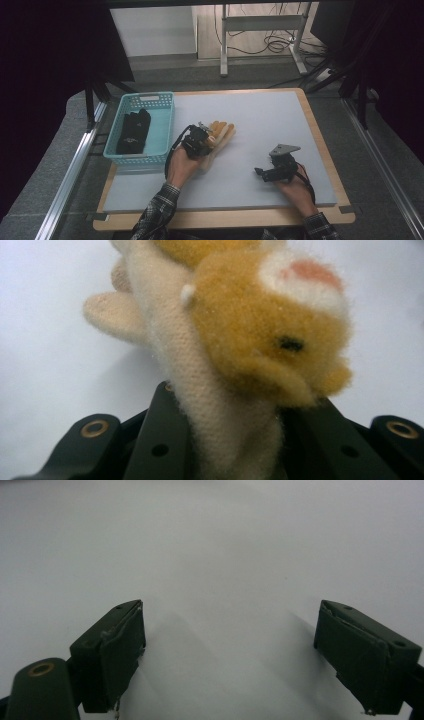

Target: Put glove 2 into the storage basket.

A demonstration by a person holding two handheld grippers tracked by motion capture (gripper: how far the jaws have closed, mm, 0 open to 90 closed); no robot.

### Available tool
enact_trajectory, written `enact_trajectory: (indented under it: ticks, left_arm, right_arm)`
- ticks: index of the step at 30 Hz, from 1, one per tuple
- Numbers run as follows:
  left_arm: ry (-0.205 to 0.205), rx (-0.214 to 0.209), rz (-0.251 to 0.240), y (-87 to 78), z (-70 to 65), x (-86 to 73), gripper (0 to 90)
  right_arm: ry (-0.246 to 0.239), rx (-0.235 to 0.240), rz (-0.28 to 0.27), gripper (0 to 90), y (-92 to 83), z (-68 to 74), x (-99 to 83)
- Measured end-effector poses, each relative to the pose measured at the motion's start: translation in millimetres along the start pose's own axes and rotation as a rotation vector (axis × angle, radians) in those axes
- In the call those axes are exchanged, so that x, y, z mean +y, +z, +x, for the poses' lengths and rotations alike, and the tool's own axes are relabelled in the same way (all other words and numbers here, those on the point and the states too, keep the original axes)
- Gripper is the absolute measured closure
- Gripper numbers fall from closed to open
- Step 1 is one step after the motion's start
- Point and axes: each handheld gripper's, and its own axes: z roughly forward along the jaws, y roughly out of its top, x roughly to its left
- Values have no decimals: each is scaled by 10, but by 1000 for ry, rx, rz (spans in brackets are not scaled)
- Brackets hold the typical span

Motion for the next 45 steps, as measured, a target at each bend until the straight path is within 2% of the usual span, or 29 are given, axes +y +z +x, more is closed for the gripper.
enact_trajectory:
  ticks: [7,14,18,22,26,31,35,38,45]
  left_arm:
    - [2,6,-10,-127,51,57,761]
    - [-21,54,-24,-402,211,171,762]
    - [-62,102,-28,-604,403,207,762]
    - [-120,160,-33,-814,672,174,760]
    - [-188,219,-29,-996,965,71,760]
    - [-264,286,7,-1149,1284,-99,758]
    - [-302,317,36,-1190,1450,-218,757]
    - [-321,320,52,-1168,1523,-277,756]
    - [-340,307,89,-933,1628,-321,752]
  right_arm:
    - [-2,-1,-1,129,1,-2,0]
    - [-4,-1,-2,129,1,-3,0]
    - [-3,0,-2,129,1,-3,0]
    - [-3,0,-1,129,0,-2,0]
    - [-3,-1,-2,129,1,-3,0]
    - [-3,-1,-2,128,1,-3,0]
    - [-3,-1,-2,128,1,-4,0]
    - [-3,0,-1,129,1,-4,0]
    - [-1,0,-2,128,2,-3,0]
